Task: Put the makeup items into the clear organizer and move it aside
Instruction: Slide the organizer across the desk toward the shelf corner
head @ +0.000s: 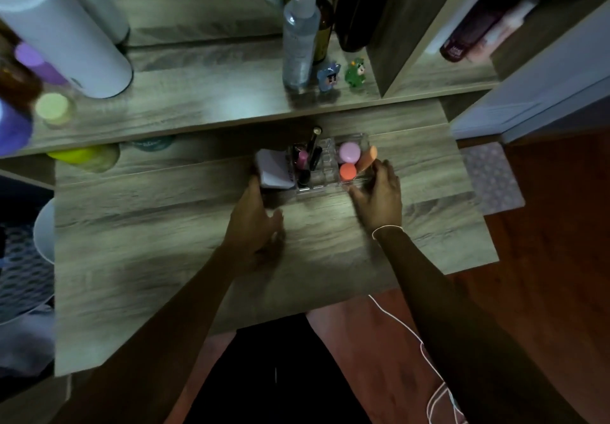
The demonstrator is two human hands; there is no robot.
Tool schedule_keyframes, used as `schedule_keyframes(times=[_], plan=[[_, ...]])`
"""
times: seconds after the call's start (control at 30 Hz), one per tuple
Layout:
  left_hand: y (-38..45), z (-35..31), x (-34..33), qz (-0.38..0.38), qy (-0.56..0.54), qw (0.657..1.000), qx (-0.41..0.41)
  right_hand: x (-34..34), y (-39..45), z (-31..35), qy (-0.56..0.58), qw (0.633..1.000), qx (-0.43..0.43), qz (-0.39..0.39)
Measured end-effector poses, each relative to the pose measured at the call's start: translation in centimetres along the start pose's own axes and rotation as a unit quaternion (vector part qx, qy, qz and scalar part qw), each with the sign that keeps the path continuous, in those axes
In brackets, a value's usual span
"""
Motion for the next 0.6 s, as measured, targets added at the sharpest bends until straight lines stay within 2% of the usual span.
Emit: schedule_keyframes(times=[0.6], plan=[[1.8, -3.6, -5.0, 0.036, 0.009, 0.999, -0.001, 4.1, 2.6, -3.9, -0.008, 1.0, -0.026, -0.008]])
Point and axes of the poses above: each hand's wrist, its own y-axis towards the middle knuckle, its own x-axis out of the back of the hand, z = x × y, the point moved 4 cm from there along y, towards the middle knuckle, and after that the axes turned 1 degree about -z, right-handed, at the moved point
